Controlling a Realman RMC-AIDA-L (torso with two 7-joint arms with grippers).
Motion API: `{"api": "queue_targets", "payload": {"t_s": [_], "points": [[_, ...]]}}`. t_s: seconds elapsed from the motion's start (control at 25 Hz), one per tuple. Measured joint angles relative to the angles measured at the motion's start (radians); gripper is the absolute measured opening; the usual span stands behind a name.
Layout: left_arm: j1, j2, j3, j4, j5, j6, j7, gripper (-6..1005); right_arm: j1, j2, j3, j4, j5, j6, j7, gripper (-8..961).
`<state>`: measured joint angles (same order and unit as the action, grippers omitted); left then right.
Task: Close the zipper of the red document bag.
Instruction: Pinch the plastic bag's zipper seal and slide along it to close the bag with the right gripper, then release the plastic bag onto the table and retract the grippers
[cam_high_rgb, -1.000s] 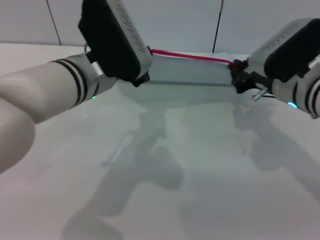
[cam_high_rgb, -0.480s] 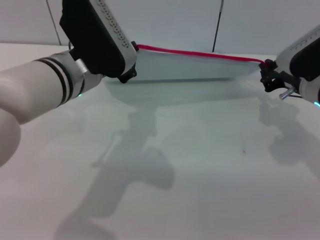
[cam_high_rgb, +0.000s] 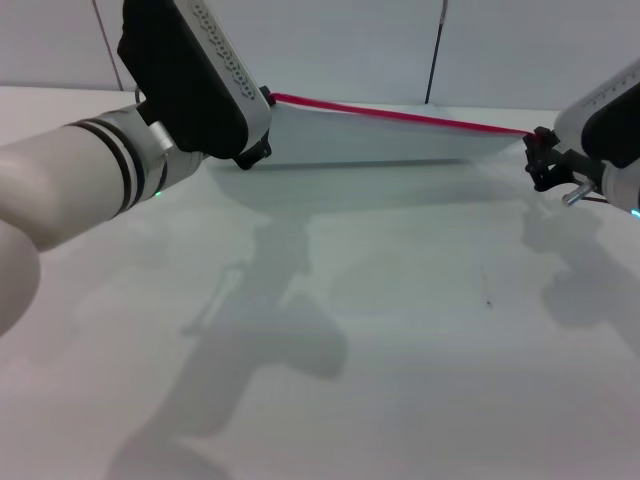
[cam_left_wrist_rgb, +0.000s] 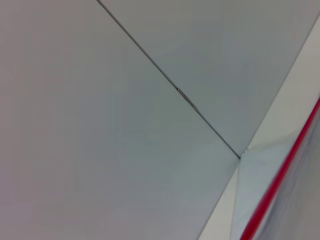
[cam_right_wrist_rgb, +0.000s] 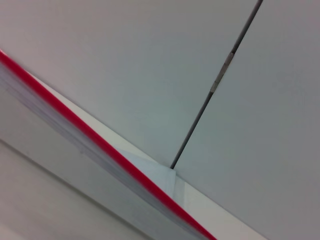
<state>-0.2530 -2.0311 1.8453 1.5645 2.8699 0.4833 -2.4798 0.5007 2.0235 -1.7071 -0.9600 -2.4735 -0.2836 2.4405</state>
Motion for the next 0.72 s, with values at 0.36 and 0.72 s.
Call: {"api": "queue_targets", "payload": {"t_s": [0.36, 0.72], "points": [[-0.010, 0.001, -0.014, -0.021, 0.000, -0.007, 0.001, 33, -0.005, -0.001, 0.006, -0.008, -0.003, 0.013, 0.000, 85], [-0.010, 0.001, -0.020, -0.054, -0.011, -0.162, -0.005, 151, -0.020, 0.006, 0.010, -0.017, 0.004, 0.046, 0.010, 183]]}}
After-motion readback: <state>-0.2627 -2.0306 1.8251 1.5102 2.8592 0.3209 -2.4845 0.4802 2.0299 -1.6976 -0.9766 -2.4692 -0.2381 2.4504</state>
